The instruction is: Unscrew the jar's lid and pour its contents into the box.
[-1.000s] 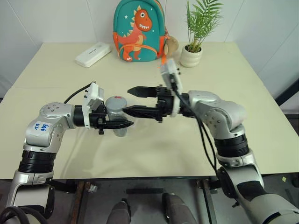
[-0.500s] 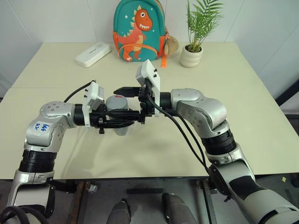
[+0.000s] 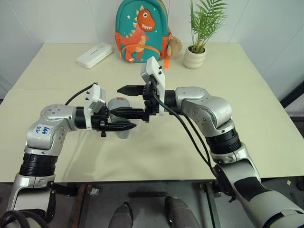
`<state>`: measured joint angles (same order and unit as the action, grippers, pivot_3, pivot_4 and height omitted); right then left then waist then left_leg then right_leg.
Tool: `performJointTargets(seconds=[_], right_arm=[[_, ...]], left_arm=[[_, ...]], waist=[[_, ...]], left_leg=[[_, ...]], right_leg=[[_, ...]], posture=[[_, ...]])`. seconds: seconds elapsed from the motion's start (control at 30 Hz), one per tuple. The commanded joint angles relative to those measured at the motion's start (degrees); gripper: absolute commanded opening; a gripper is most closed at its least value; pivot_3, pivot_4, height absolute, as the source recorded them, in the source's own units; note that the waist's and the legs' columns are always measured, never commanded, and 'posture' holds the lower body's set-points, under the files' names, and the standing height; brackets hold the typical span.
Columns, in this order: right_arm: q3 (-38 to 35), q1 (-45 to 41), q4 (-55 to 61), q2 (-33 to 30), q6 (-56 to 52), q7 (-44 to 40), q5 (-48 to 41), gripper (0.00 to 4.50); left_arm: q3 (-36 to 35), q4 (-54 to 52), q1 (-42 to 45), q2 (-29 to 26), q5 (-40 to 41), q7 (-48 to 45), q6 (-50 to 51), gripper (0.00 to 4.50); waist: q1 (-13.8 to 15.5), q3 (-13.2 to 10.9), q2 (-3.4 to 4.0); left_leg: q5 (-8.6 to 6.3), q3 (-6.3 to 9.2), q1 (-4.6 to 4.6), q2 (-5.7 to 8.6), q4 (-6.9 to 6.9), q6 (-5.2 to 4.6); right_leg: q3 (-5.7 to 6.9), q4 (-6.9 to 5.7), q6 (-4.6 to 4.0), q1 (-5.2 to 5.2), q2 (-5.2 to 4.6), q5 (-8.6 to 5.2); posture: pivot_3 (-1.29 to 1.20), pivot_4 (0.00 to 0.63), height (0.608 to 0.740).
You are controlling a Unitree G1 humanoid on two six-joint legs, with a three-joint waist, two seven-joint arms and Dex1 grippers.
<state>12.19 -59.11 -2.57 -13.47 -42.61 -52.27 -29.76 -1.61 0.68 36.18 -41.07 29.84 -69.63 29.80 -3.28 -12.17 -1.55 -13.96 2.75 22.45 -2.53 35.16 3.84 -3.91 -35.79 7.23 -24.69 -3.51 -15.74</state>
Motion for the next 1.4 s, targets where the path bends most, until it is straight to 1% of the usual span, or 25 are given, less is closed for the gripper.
performJointTargets(seconds=[0.03,0.3,0.47,0.63,0.87,1.1,1.4], right_arm=[[-2.59,0.33,0.72,-1.78,0.52,-1.0,-0.47,4.48],[-3.46,1.06,0.99,-3.33,0.26,-3.38,-1.88,4.48],[-2.88,2.45,3.86,-4.85,-0.23,-8.16,-4.61,4.48],[-2.4,3.04,5.26,-5.54,-0.49,-11.05,-5.94,4.48],[-3.15,2.19,4.1,-3.06,0.27,-7.75,-5.39,4.48],[-1.4,0.57,2.59,1.24,0.34,-3.23,-3.36,4.48],[-0.57,0.2,3.86,3.71,-0.5,-1.94,-3.04,4.48]], left_arm=[[-1.01,-2.02,0.11,-0.65,0.61,-0.44,-0.89,1.99],[-1.24,-2.43,-0.33,-1.07,0.82,-0.5,-0.6,1.99],[-2.28,-3.51,-0.4,-1.04,2.95,-1.65,0.09,1.99],[-2.46,-3.91,-0.58,-1.65,3.48,-2.1,0.47,1.99],[-2.31,-3.85,-0.96,-1.84,3.19,-1.92,0.36,1.99],[-1.8,-3.27,-0.26,-1.62,2.84,-1.98,0.14,1.99],[-1.5,-2.65,0.44,-1.27,2.6,-2.07,-0.32,1.99]], waist=[[-0.04,0.0,0.0],[-0.02,0.0,0.0],[-0.05,0.0,0.0],[-0.08,0.0,0.0],[-0.08,0.0,0.0],[-0.04,0.0,0.0],[-0.03,0.0,0.0]], left_leg=[[0.0,0.0,0.0,0.0,0.0,0.0],[0.0,0.0,0.0,0.0,0.01,0.0],[0.0,0.0,0.0,-0.01,0.0,0.0],[0.0,0.0,-0.01,-0.01,0.01,0.0],[0.0,0.0,-0.03,-0.01,0.01,0.0],[0.0,0.0,-0.02,-0.02,0.01,0.0],[0.0,0.0,-0.02,-0.02,0.0,0.0]], right_leg=[[0.0,0.01,0.0,0.0,0.0,0.0],[0.0,-0.01,0.0,0.01,0.0,0.0],[0.0,0.01,0.0,0.0,0.01,0.0],[0.0,0.0,0.0,0.01,0.01,0.0],[0.0,-0.03,-0.01,0.0,0.02,-0.01],[0.0,-0.03,-0.02,0.0,0.02,-0.01],[0.0,-0.03,-0.02,-0.01,0.02,-0.01]], posture=[[0.0,0.15,0.74],[0.0,0.15,0.74],[0.0,0.15,0.74],[0.0,0.15,0.74],[0.0,0.15,0.74],[0.0,0.15,0.74],[0.0,0.15,0.74]])
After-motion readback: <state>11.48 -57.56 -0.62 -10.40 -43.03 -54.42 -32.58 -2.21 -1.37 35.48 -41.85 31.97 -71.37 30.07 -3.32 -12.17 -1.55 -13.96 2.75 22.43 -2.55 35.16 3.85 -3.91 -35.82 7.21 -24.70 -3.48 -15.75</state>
